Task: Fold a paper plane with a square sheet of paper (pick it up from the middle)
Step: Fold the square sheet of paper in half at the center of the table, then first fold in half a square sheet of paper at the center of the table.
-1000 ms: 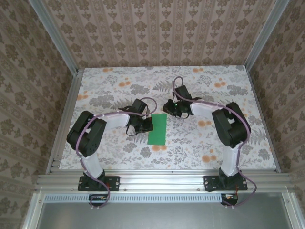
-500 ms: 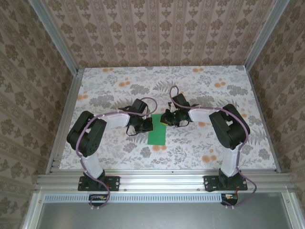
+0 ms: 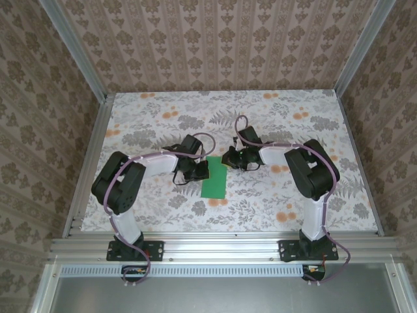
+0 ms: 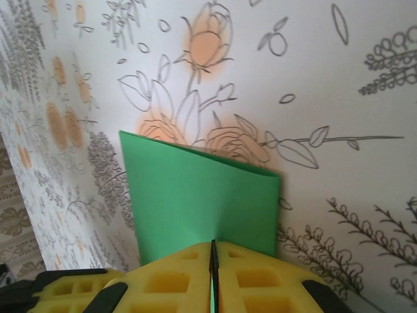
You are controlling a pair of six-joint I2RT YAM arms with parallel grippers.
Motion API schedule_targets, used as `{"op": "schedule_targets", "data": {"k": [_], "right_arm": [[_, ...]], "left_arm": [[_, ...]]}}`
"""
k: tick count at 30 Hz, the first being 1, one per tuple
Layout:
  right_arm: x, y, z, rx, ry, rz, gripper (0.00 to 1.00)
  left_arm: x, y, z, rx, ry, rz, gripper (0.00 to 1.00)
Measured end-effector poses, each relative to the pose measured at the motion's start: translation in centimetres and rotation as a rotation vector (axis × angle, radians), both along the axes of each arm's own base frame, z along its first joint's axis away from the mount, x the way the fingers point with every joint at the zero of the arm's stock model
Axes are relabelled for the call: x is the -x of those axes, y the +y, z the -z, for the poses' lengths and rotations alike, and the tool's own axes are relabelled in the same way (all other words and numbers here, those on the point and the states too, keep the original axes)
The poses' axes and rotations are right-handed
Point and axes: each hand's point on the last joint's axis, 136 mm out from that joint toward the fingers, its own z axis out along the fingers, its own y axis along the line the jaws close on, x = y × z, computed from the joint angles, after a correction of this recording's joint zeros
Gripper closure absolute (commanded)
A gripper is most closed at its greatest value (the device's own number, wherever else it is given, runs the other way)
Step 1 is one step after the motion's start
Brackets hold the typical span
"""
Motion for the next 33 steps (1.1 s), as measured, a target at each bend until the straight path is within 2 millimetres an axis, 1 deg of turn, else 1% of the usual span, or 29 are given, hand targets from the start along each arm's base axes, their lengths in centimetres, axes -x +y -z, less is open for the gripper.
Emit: {"op": "schedule_targets", "data": {"k": [1, 5, 9, 11, 13, 16, 19, 21, 23, 25, 28, 33], "right_arm": [[0.0, 0.0, 0.3, 0.002, 0.006, 0.000, 0.89], [0.0, 0.0, 0.4, 0.000, 0.006, 0.000, 0.89], [-0.1, 0.0, 0.5, -0.002, 0.008, 0.003, 0.89], [-0.1, 0.0, 0.4, -0.005, 0.011, 0.009, 0.89], [-0.1, 0.1, 0.5, -0.008, 0.013, 0.013, 0.89], [-0.2, 0.1, 0.5, -0.009, 0.014, 0.016, 0.89], [-0.2, 0.1, 0.4, -0.012, 0.013, 0.019, 0.91], [-0.3, 0.1, 0.5, -0.014, 0.011, 0.020, 0.92], [-0.3, 0.2, 0.5, -0.015, 0.011, 0.021, 0.91], [-0.3, 0.2, 0.4, -0.015, 0.011, 0.022, 0.92], [-0.4, 0.2, 0.5, -0.017, 0.011, 0.024, 0.92], [-0.4, 0.2, 0.5, -0.020, 0.017, 0.032, 0.92]], "left_arm": [[0.0, 0.0, 0.0, -0.001, 0.001, 0.000, 0.99], [0.0, 0.0, -0.1, -0.005, 0.003, -0.001, 0.97], [0.1, 0.0, -0.3, -0.001, 0.011, 0.002, 0.90], [0.2, -0.4, -0.7, 0.023, 0.014, 0.010, 0.86], [0.3, -1.2, -1.4, 0.063, 0.010, 0.024, 0.84], [0.4, -2.9, -2.5, 0.138, 0.002, 0.046, 0.84], [0.8, -4.8, -3.5, 0.209, -0.004, 0.065, 0.86], [1.0, -6.0, -3.9, 0.239, 0.000, 0.080, 0.89], [1.2, -7.3, -3.8, 0.263, 0.007, 0.096, 0.91], [1.4, -8.1, -3.2, 0.271, 0.023, 0.103, 0.92], [2.0, -8.4, -1.8, 0.253, 0.058, 0.100, 0.93], [2.2, -8.1, -1.3, 0.242, 0.072, 0.083, 0.94]]}}
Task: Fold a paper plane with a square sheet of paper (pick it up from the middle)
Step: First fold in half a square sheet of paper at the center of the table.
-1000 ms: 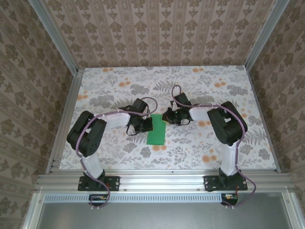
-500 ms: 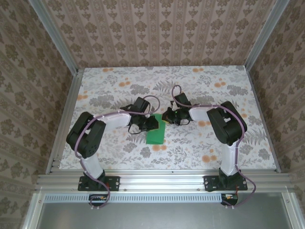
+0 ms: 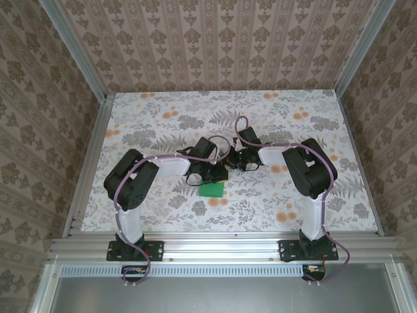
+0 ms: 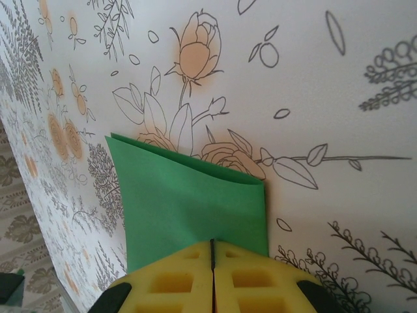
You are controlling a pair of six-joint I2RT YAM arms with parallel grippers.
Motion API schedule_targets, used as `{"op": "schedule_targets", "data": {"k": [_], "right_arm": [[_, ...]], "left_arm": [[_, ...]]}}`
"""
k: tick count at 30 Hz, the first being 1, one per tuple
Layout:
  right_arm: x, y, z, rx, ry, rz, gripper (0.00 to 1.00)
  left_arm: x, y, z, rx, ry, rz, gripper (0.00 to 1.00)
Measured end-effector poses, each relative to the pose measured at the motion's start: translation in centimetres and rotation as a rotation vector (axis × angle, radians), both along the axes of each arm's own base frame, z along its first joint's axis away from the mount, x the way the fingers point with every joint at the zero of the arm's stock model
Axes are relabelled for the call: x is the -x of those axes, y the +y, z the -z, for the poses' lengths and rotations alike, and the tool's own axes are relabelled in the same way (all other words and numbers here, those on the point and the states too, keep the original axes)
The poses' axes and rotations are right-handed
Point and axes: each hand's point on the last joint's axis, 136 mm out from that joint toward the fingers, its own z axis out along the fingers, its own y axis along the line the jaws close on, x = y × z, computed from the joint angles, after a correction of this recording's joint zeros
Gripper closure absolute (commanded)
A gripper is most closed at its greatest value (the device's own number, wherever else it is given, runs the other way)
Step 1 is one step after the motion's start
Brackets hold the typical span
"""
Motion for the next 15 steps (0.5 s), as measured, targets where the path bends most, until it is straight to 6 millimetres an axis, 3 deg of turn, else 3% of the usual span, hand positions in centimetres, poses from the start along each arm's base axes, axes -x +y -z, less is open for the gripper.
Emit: {"op": "schedule_targets", "data": {"k": [5, 15], "right_arm": [[0.00, 0.00, 0.04, -0.001, 0.003, 0.002, 0.92], [-0.04, -0.05, 0.09, 0.001, 0.006, 0.004, 0.92]], "left_arm": [[0.52, 0.73, 1.07, -0.031, 0.014, -0.015, 0.94], [0.94, 0.80, 1.11, -0.020, -0.016, -0.013, 0.94]]}}
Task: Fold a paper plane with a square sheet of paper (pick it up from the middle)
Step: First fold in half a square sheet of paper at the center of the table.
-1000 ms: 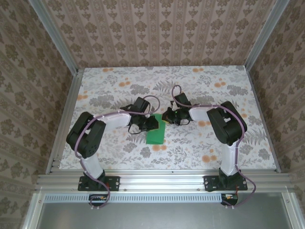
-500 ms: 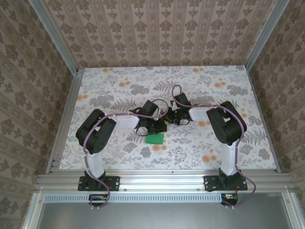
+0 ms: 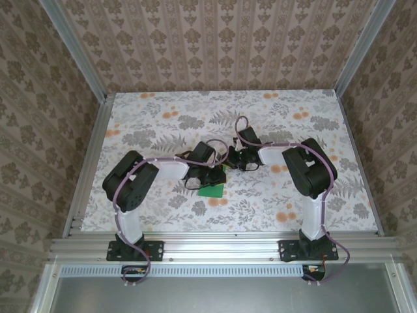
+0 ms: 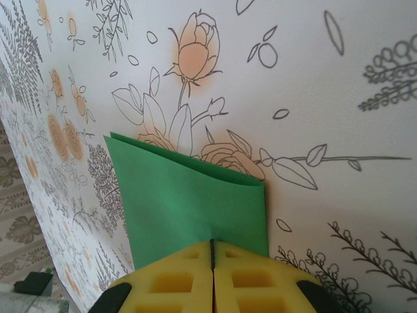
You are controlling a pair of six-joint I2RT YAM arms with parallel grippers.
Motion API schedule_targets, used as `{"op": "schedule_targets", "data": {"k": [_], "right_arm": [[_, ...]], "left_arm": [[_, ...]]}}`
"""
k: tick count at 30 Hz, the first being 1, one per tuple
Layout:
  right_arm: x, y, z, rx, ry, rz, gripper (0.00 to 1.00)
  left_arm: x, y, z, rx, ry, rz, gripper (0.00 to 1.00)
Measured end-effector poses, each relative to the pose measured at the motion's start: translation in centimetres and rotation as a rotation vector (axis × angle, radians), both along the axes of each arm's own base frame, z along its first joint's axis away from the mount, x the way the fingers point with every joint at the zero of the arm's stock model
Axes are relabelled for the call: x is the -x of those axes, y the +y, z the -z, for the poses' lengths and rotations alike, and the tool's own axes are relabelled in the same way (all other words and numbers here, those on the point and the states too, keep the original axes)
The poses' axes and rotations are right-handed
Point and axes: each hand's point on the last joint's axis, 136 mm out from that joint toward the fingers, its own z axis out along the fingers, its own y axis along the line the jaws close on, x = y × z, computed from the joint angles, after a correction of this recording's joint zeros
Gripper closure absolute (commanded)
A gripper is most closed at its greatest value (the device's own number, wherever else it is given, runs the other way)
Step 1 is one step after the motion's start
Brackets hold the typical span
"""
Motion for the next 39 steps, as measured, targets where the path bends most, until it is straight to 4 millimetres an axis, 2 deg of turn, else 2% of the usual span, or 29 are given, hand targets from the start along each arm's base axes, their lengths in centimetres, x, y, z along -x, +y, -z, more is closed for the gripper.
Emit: {"op": "schedule_targets", "data": {"k": [13, 20, 27, 31, 36, 39], "right_arm": [[-0.2, 0.0, 0.1, -0.001, 0.001, 0.000, 0.92], [-0.3, 0.1, 0.1, -0.002, -0.001, 0.000, 0.92], [-0.4, 0.1, 0.1, -0.003, -0.004, 0.001, 0.92], [-0.4, 0.1, 0.1, -0.003, -0.003, 0.000, 0.92], [-0.4, 0.1, 0.1, -0.006, -0.003, 0.001, 0.92], [-0.4, 0.1, 0.1, -0.007, -0.002, 0.003, 0.92]], "left_arm": [[3.4, 0.6, 0.1, 0.015, 0.008, 0.046, 0.94], [6.2, 0.4, 0.1, -0.006, 0.029, 0.101, 0.94], [8.6, 1.8, 0.0, -0.044, 0.083, 0.103, 0.94], [7.7, 2.0, -1.6, -0.014, 0.071, 0.065, 0.94], [4.7, 1.0, -5.0, 0.065, 0.001, 0.010, 0.94], [3.3, 0.9, -5.6, 0.083, -0.020, -0.023, 0.94]]}}
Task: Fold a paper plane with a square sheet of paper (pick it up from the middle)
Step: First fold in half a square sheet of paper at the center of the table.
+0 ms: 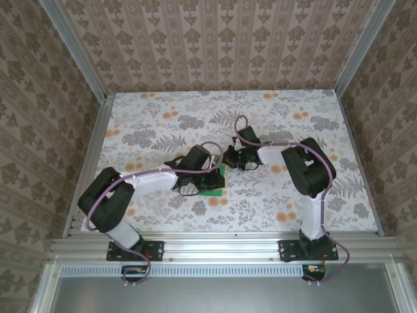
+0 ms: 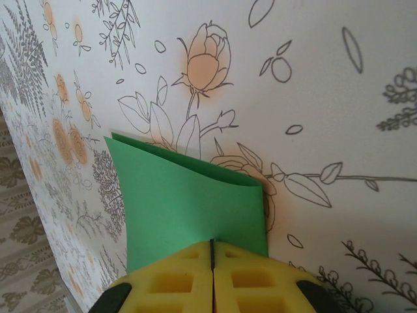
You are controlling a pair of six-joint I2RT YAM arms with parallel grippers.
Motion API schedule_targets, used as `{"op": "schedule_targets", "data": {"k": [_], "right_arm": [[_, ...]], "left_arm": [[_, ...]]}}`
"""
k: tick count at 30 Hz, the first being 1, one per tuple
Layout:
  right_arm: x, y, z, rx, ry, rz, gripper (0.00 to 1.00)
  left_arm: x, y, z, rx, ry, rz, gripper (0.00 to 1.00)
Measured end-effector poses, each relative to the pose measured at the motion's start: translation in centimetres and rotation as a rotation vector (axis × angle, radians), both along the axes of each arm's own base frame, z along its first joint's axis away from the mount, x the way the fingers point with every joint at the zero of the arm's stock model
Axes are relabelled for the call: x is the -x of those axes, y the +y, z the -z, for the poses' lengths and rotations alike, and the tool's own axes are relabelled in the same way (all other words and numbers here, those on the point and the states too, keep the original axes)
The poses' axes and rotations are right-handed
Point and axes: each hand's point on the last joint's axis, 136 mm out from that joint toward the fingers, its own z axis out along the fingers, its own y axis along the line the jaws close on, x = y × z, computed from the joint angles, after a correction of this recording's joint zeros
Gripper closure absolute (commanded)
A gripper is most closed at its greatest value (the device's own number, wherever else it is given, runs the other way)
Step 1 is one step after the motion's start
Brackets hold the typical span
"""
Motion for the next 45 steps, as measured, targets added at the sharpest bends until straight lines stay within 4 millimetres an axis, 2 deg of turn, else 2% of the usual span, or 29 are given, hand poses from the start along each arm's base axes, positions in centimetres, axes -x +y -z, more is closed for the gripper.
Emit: {"op": "schedule_targets", "data": {"k": [3, 6, 9, 13, 16, 22, 27, 31, 34, 45], "right_arm": [[0.0, 0.0, 0.0, -0.001, 0.000, 0.000, 0.92], [0.0, 0.0, 0.0, -0.002, 0.000, 0.000, 0.91], [0.0, 0.1, -0.1, -0.005, 0.003, 0.001, 0.91], [0.0, 0.1, -0.2, -0.015, 0.012, 0.010, 0.88], [-0.1, 0.1, -0.3, -0.018, 0.012, 0.012, 0.87], [1.3, -0.6, -1.1, -0.012, 0.023, 0.012, 0.81], [3.8, -0.8, -1.4, 0.000, 0.045, -0.010, 0.85], [6.0, 0.2, -0.6, 0.015, 0.080, -0.055, 0.91], [6.9, 0.9, -0.5, 0.015, 0.087, -0.083, 0.97], [7.0, 1.0, -0.2, 0.030, 0.089, -0.105, 0.99]], "left_arm": [[-0.9, 0.1, 0.9, -0.019, 0.010, -0.026, 0.94], [-1.2, 0.2, 2.7, -0.053, 0.037, -0.033, 0.94], [-0.9, 0.4, 4.0, -0.083, 0.065, -0.032, 0.95], [-0.7, 0.7, 4.5, -0.093, 0.075, -0.032, 0.96], [0.3, 1.6, 5.7, -0.119, 0.102, -0.031, 0.97], [0.3, 1.7, 5.8, -0.105, 0.095, -0.030, 0.98], [0.3, 1.7, 5.8, -0.105, 0.094, -0.029, 0.99], [0.3, 1.7, 5.8, -0.105, 0.094, -0.029, 0.99], [0.3, 1.7, 5.8, -0.106, 0.092, -0.027, 1.00], [0.3, 1.7, 5.8, -0.107, 0.083, -0.019, 1.00]]}}
